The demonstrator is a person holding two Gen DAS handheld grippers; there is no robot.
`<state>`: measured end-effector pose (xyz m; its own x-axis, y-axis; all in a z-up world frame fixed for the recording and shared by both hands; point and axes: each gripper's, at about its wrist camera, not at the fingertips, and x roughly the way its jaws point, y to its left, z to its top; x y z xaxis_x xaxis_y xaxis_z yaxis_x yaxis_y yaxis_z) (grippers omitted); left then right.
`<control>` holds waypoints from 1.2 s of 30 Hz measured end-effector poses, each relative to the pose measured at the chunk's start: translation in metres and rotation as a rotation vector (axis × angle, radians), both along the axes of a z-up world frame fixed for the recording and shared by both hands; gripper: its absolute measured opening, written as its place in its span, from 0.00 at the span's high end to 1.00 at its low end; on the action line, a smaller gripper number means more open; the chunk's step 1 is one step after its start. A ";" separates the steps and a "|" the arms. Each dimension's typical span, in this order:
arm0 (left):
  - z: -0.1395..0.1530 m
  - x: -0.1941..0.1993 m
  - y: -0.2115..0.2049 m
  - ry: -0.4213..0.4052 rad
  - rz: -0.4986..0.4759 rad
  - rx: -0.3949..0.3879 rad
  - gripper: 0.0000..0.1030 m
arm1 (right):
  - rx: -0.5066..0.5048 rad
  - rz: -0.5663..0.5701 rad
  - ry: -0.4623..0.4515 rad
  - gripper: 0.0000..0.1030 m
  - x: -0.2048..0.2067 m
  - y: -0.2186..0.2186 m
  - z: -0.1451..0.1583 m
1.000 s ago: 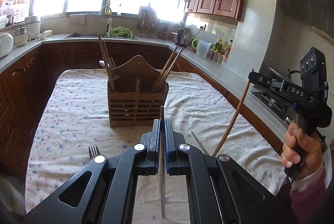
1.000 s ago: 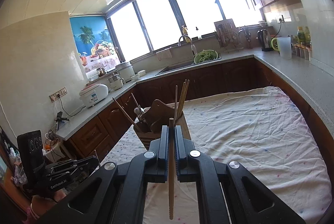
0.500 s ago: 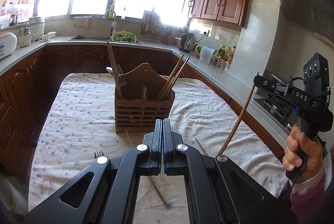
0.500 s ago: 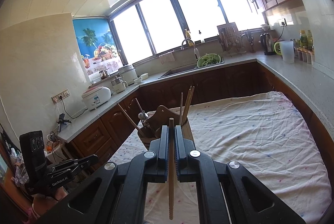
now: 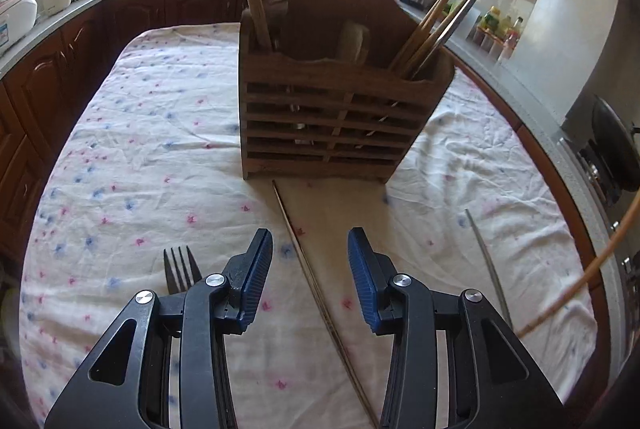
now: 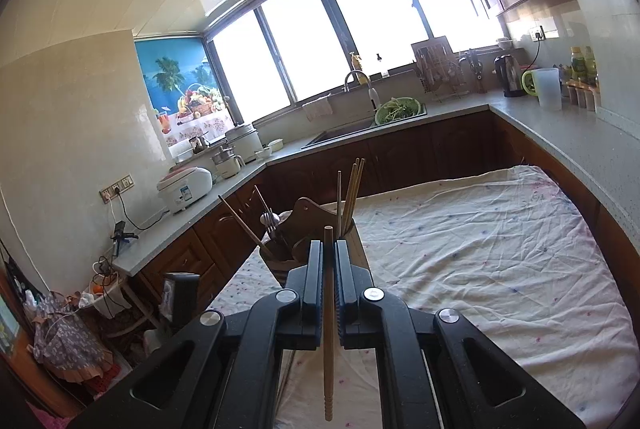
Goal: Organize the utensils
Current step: 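Carry the steel rod upright to the holder with the left tool while the right tool carries the chopstick, then lower the rod into the holder with the left tool while the right tool lowers the chopstick in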
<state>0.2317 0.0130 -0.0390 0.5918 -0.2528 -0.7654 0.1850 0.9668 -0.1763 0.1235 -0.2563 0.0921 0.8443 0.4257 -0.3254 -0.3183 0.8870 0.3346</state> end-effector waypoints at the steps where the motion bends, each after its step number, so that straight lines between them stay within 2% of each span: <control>1: -0.008 0.010 -0.005 0.019 0.001 0.020 0.63 | 0.004 -0.001 0.001 0.95 0.000 -0.001 0.000; 3: -0.021 0.028 -0.013 0.044 0.008 0.054 0.63 | 0.010 -0.005 0.004 0.95 0.002 -0.004 -0.002; 6: -0.039 0.049 -0.025 0.090 0.002 0.108 0.79 | 0.020 -0.008 0.010 0.95 0.004 -0.008 -0.004; 7: -0.039 0.049 -0.029 0.058 -0.002 0.131 0.81 | 0.023 -0.010 0.012 0.95 0.005 -0.009 -0.004; 9: -0.041 0.051 -0.035 0.046 -0.018 0.175 0.92 | 0.029 -0.011 0.016 0.95 0.007 -0.010 -0.006; 14: -0.039 0.036 -0.029 0.032 -0.040 0.134 0.96 | 0.038 -0.010 0.022 0.95 0.010 -0.010 -0.008; 17: -0.024 0.012 -0.019 -0.005 -0.048 0.050 0.96 | 0.036 -0.003 0.023 0.95 0.011 -0.007 -0.008; 23: 0.034 -0.039 0.006 -0.137 -0.061 -0.091 0.96 | 0.027 0.011 0.014 0.95 0.011 0.004 -0.004; 29: 0.084 -0.064 0.020 -0.252 -0.054 -0.142 0.96 | 0.018 0.022 -0.016 0.95 0.012 0.016 0.007; 36: 0.110 -0.066 0.027 -0.321 -0.048 -0.161 0.96 | -0.001 0.038 -0.048 0.95 0.017 0.029 0.020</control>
<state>0.1653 0.0399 0.0715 0.7799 -0.3884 -0.4908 0.2999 0.9202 -0.2517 0.1405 -0.2275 0.1119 0.8424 0.4570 -0.2854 -0.3671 0.8745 0.3169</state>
